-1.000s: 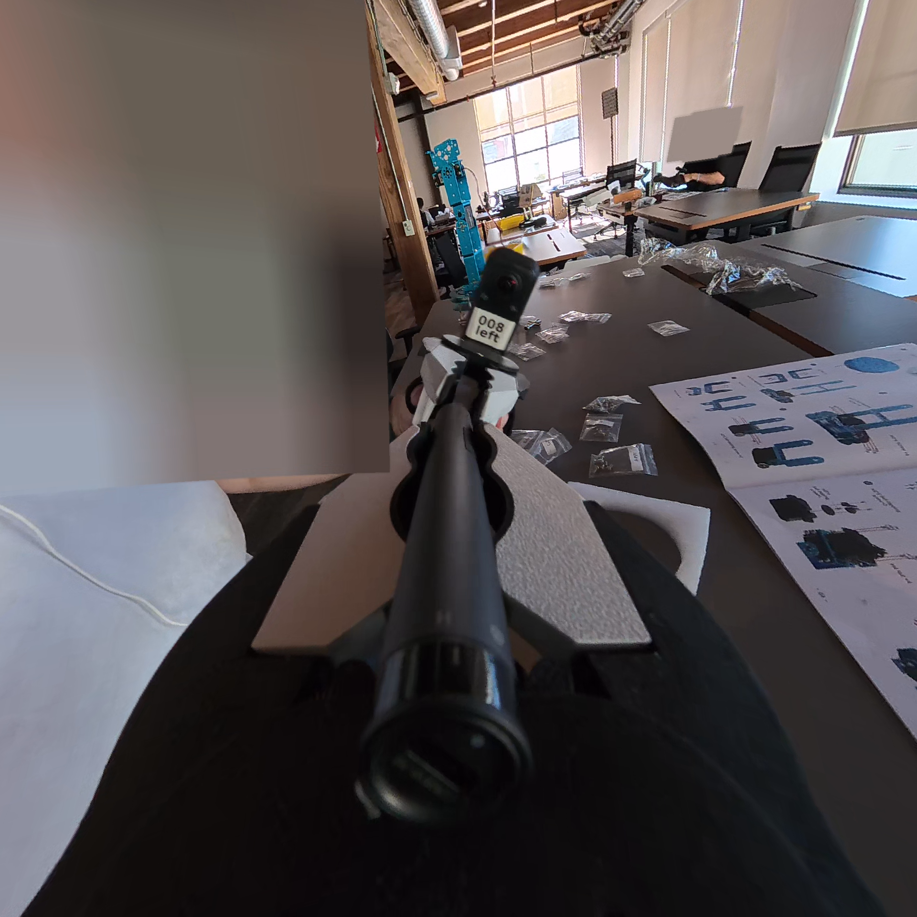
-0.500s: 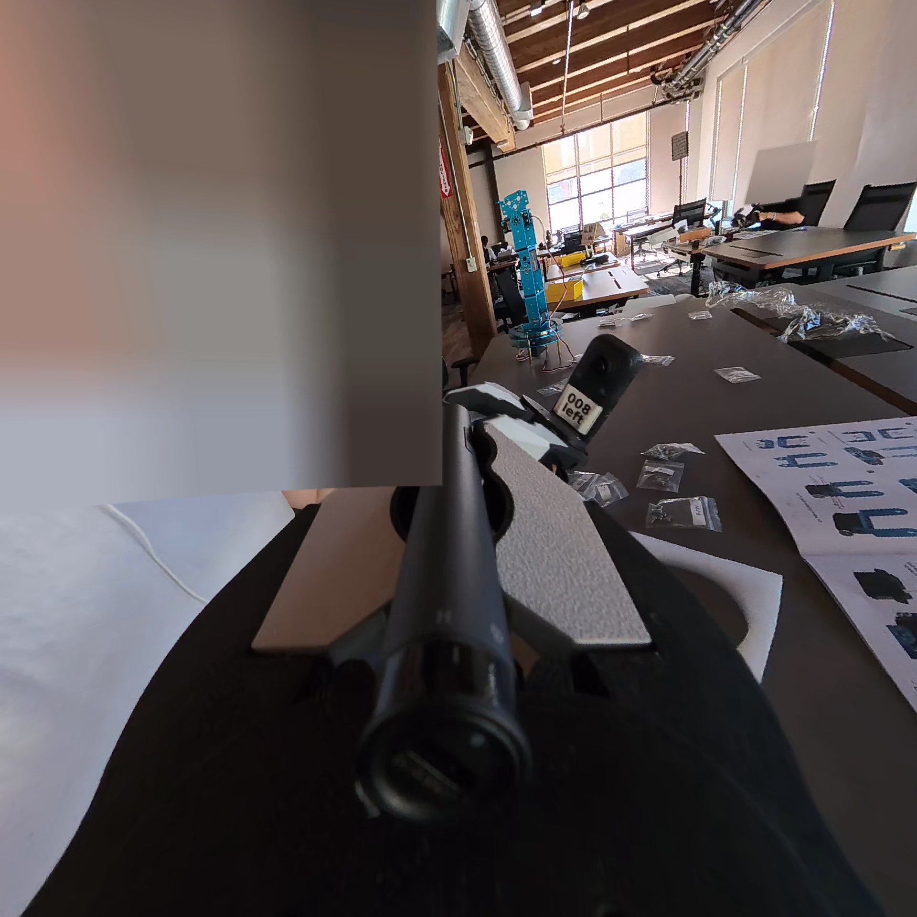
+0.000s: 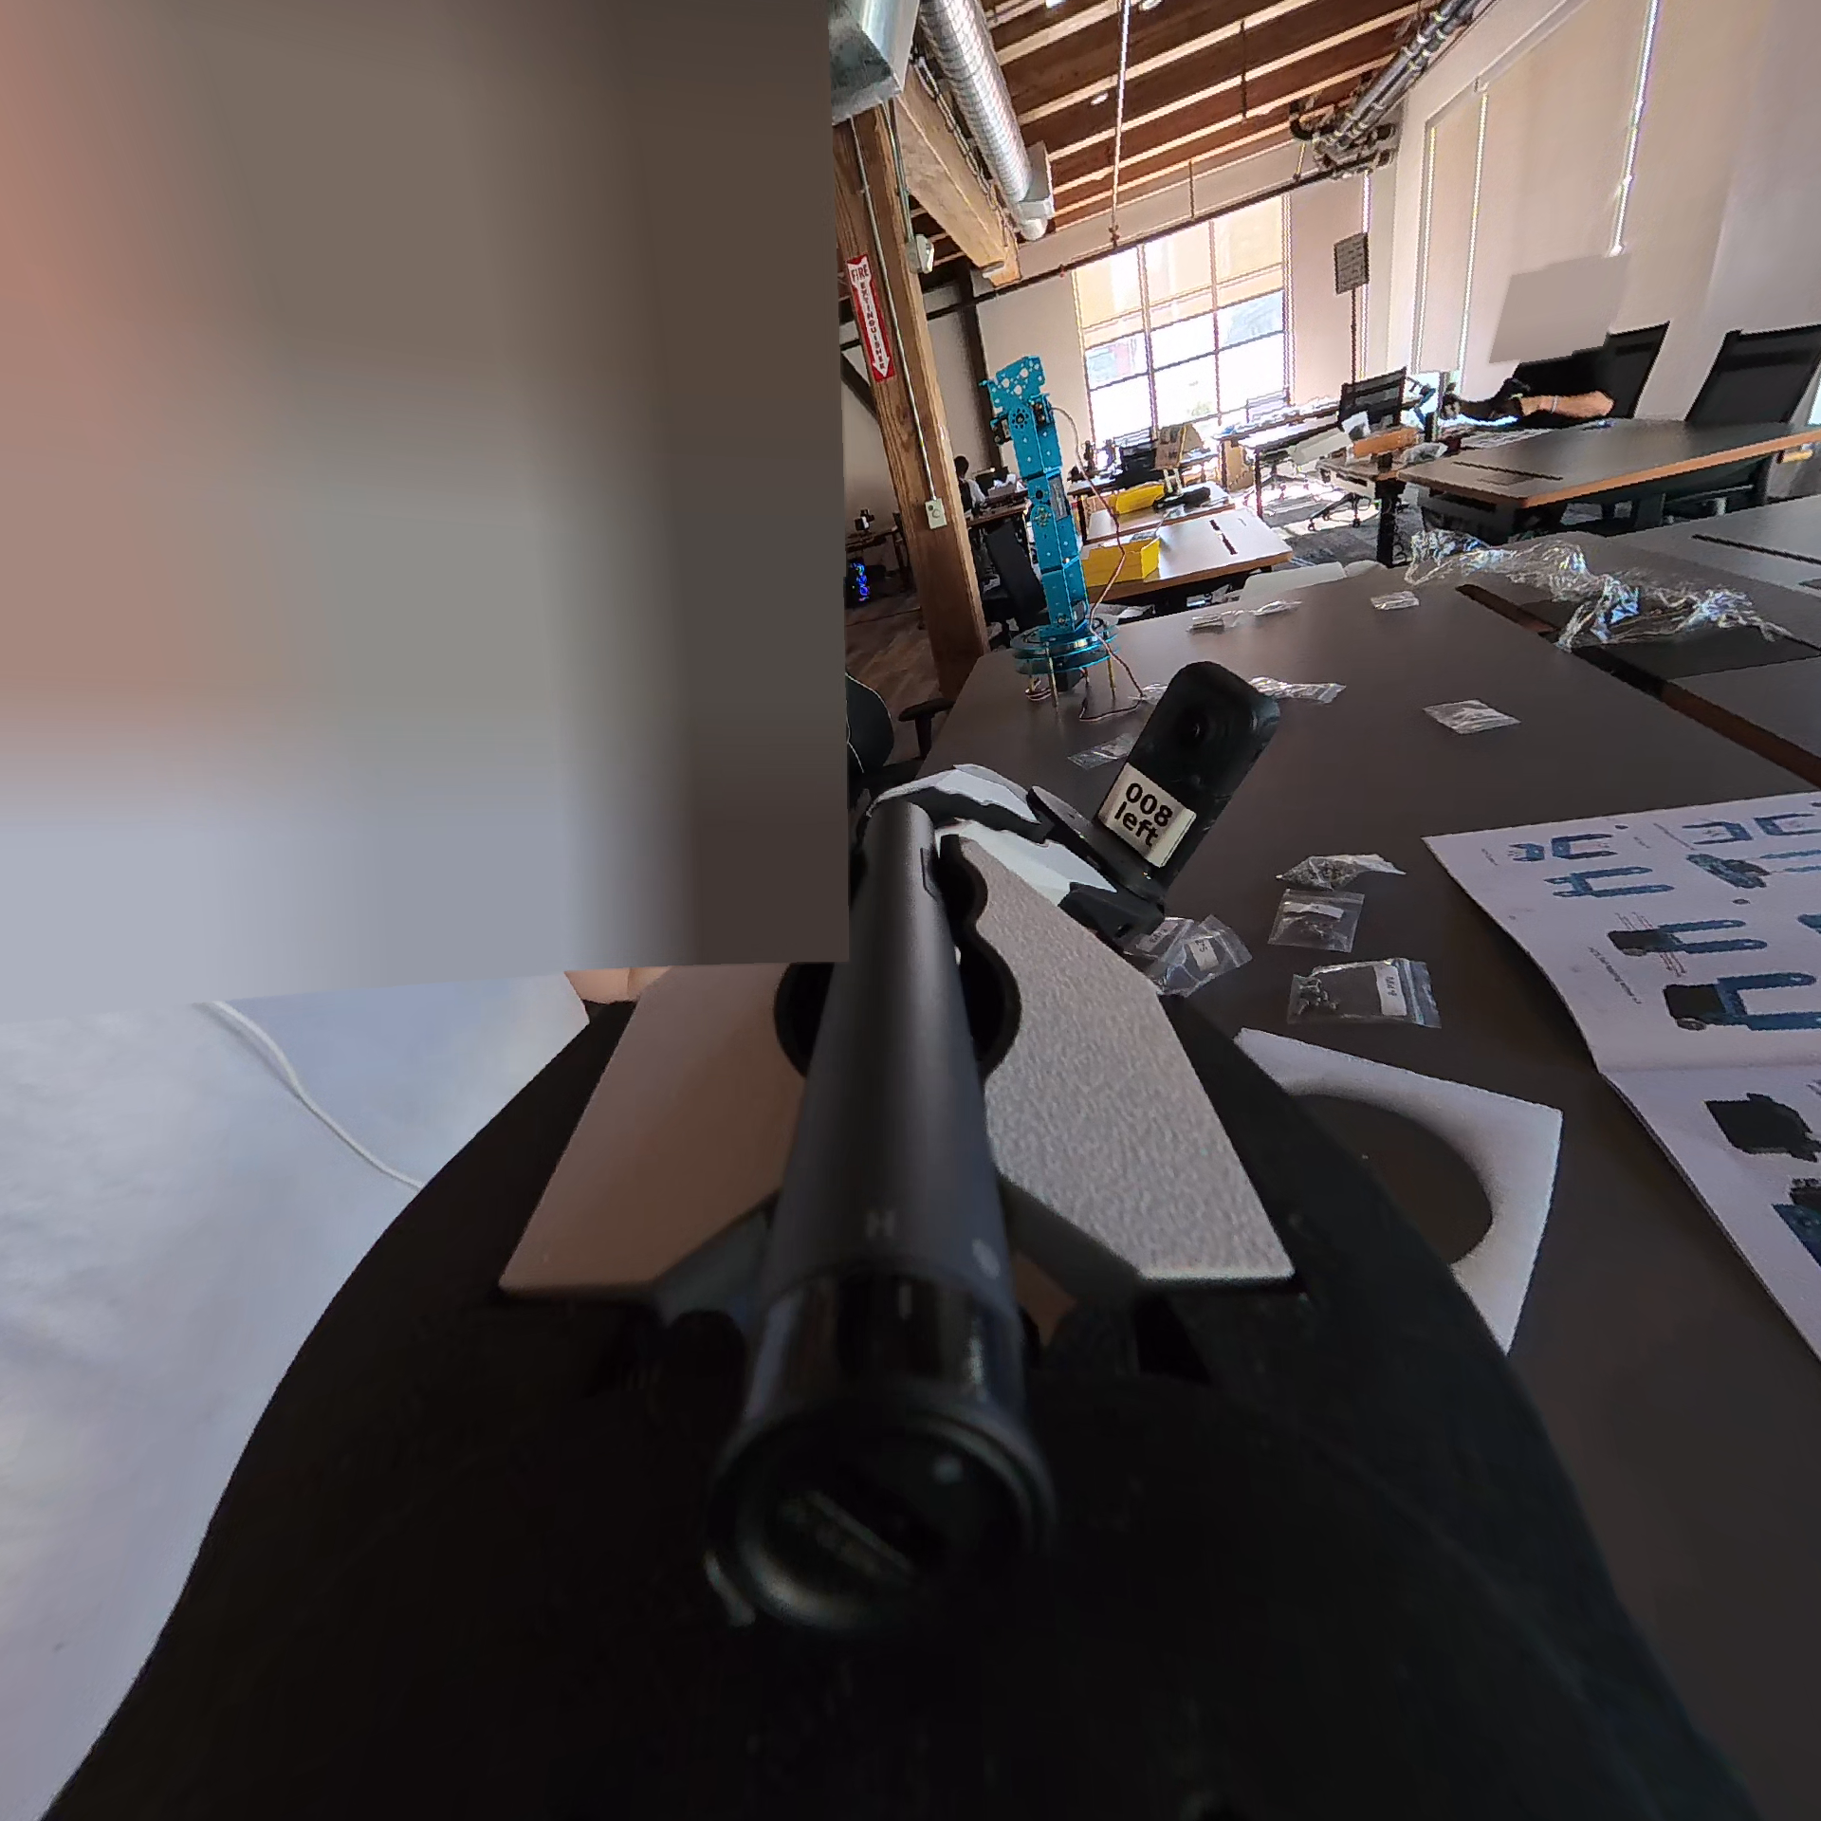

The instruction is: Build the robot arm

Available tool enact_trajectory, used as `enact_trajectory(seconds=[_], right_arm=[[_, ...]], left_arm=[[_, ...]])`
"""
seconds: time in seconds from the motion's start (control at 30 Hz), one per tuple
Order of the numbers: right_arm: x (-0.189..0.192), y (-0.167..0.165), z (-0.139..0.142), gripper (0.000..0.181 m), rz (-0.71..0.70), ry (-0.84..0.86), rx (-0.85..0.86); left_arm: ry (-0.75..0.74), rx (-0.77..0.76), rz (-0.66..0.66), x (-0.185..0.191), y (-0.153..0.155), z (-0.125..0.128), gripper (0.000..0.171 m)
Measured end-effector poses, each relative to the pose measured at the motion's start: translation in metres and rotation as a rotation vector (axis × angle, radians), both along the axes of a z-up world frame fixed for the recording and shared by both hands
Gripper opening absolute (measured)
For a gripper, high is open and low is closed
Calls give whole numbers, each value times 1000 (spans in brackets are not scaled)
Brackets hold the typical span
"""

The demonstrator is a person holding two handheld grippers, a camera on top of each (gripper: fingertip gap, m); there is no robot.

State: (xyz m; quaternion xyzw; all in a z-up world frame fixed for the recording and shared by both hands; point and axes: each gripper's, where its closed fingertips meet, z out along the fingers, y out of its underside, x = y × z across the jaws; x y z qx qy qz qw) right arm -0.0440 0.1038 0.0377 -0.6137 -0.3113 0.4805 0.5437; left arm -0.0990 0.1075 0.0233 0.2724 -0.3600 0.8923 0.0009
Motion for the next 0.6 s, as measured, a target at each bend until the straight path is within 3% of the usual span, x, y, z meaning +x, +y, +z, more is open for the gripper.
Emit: enact_trajectory(seconds=[0.6], right_arm=[[3,4,-6,17,-14,-2,-16]], left_arm=[[26,-13,46,3,6,-6,0]])
